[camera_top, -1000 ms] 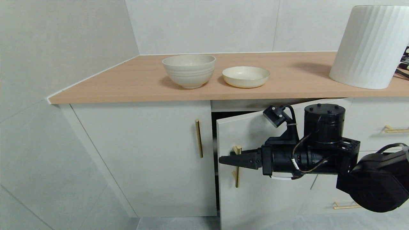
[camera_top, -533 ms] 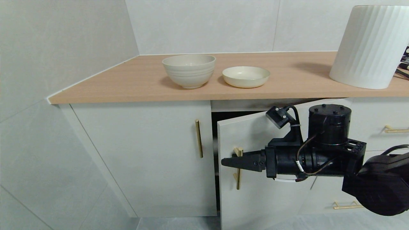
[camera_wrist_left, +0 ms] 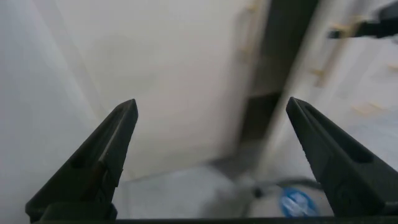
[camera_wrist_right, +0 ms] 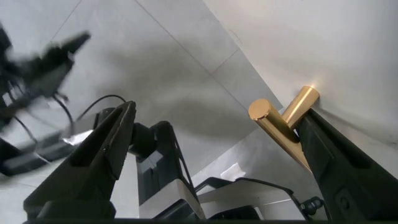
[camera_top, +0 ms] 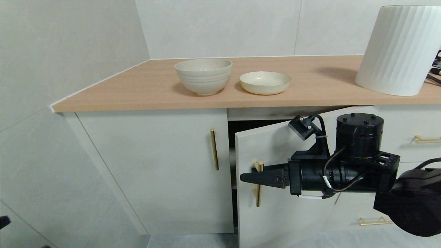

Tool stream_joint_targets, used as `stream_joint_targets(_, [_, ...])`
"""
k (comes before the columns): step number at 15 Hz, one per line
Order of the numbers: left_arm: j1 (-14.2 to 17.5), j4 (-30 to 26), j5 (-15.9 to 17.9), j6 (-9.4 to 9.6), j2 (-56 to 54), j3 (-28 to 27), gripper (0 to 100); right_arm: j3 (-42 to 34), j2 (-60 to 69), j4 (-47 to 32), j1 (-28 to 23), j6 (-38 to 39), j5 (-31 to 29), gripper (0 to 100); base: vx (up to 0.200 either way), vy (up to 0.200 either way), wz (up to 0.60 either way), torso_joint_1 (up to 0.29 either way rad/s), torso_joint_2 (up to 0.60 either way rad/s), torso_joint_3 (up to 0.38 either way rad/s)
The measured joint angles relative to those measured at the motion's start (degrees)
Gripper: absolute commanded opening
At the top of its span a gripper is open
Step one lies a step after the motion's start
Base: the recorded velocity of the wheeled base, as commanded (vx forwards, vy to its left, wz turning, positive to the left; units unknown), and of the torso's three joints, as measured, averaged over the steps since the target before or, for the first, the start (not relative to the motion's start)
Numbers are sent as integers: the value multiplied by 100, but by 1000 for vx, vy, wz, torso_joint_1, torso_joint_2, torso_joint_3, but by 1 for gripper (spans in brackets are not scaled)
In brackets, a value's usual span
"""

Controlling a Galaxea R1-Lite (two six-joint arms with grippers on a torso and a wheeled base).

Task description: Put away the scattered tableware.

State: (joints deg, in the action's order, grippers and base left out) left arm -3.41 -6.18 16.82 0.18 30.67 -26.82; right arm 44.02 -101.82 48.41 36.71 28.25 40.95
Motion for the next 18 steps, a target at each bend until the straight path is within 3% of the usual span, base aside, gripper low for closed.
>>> stream_joint_targets(2, [-179, 28, 305, -37, 1128, -443, 100, -26, 9, 15, 2, -2, 5, 100, 0, 0, 0, 0, 0, 0])
stream_joint_targets(3, [-328, 104, 404, -149, 1643, -567, 100, -43, 9, 22, 2, -9, 7, 100, 0, 0, 0, 0, 0, 0])
stream_joint_targets(4, [-571, 268, 468, -428, 2148, -647, 100, -56, 13, 33, 2, -11, 10, 100, 0, 0, 0, 0, 0, 0])
stream_joint_targets(6, [-1128, 647, 547, -1239, 2831, -716, 100, -67, 17, 44, 2, -13, 11, 100, 0, 0, 0, 0, 0, 0])
stream_joint_targets(7, [-1373, 828, 569, -1540, 3101, -724, 100, -67, 20, 44, 2, -11, 10, 100, 0, 0, 0, 0, 0, 0])
stream_joint_targets(8, [-1558, 987, 575, -1658, 3319, -683, 100, -67, 20, 44, 2, -13, 10, 100, 0, 0, 0, 0, 0, 0])
stream_joint_targets(11, [-1908, 1581, 569, -1725, 3867, -422, 100, -69, 28, 37, 2, -11, 2, 100, 0, 0, 0, 0, 0, 0])
stream_joint_targets(12, [-1982, 1825, 556, -1723, 4017, -302, 0, -69, 28, 37, 2, -11, 5, 100, 0, 0, 0, 0, 0, 0])
stream_joint_targets(18, [-2076, 2078, 527, -1680, 4564, -239, 0, -91, 27, 48, 2, -13, 5, 100, 0, 0, 0, 0, 0, 0])
